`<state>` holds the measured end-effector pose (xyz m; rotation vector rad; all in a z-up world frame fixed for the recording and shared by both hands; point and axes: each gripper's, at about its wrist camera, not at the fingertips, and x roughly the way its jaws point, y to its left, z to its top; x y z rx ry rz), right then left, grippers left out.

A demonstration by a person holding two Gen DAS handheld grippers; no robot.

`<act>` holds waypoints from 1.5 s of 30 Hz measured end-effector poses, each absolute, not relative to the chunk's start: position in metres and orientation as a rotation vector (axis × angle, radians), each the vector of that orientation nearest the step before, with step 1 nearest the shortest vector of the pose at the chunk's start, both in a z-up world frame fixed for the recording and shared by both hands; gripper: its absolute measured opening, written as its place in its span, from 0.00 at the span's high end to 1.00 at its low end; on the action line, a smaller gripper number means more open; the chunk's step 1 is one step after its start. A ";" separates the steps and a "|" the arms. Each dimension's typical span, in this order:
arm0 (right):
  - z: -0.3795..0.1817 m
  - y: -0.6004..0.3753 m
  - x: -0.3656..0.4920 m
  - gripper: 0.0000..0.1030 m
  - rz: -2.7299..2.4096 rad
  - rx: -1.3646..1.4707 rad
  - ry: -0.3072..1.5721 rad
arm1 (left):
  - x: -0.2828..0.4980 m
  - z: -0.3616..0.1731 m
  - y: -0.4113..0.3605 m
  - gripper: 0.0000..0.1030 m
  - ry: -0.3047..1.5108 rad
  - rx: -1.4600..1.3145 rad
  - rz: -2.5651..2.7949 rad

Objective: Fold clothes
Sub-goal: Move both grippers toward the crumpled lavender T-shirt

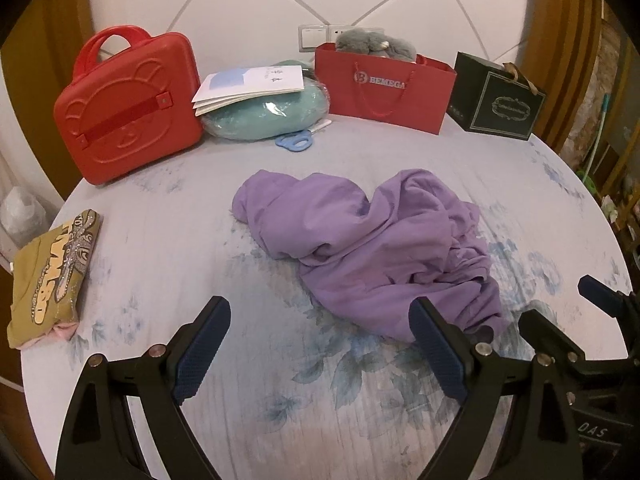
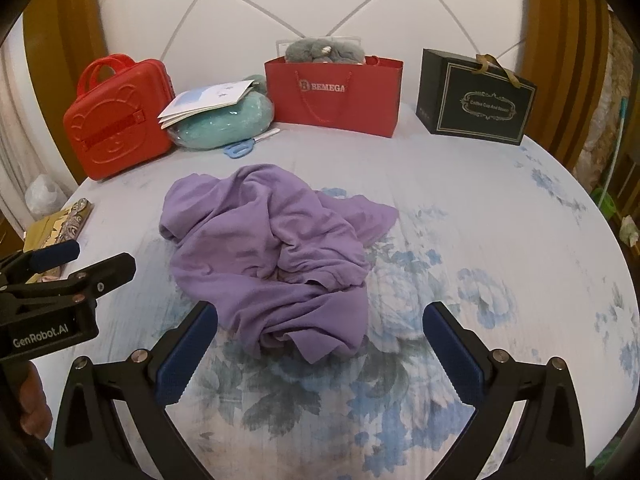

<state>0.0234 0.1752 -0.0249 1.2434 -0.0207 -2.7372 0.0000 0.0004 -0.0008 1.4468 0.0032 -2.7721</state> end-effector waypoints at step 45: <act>-0.035 0.171 0.011 0.00 -2.709 1.286 0.039 | -0.005 -0.012 -0.010 0.11 0.024 1.467 -2.771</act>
